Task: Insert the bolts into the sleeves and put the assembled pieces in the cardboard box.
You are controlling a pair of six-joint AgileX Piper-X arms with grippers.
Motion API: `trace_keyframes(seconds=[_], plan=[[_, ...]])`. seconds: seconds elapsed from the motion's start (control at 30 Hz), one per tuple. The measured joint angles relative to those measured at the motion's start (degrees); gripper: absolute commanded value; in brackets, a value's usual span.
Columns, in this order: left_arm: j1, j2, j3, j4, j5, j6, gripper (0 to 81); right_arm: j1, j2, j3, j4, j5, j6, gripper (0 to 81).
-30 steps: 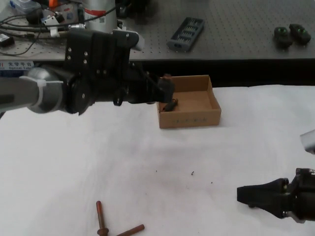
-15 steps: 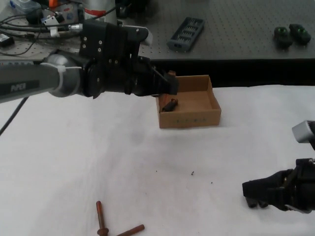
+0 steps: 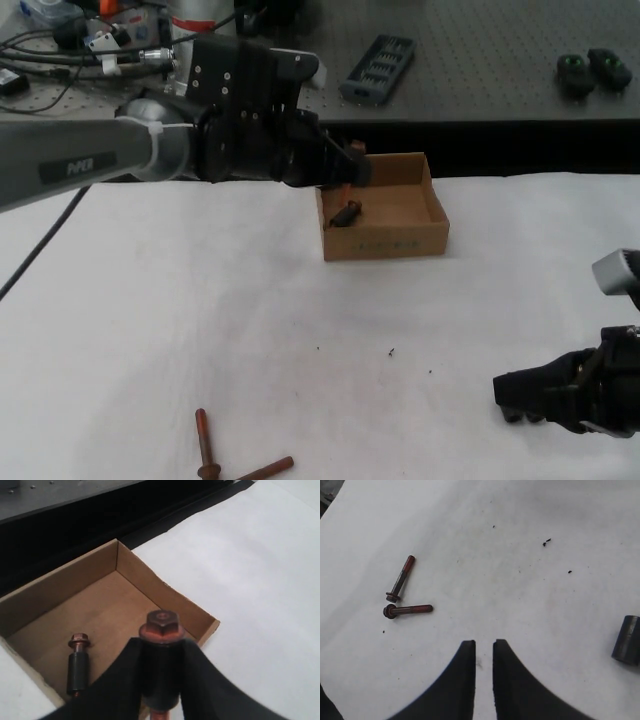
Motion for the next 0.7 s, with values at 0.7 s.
trace_keyframes(seconds=[0.7], plan=[[0.00, 8.02, -8.51, 1.72, -0.41, 1.66, 11.4, 0.00, 0.00, 0.00, 0.07, 0.00, 0.00, 11.3]])
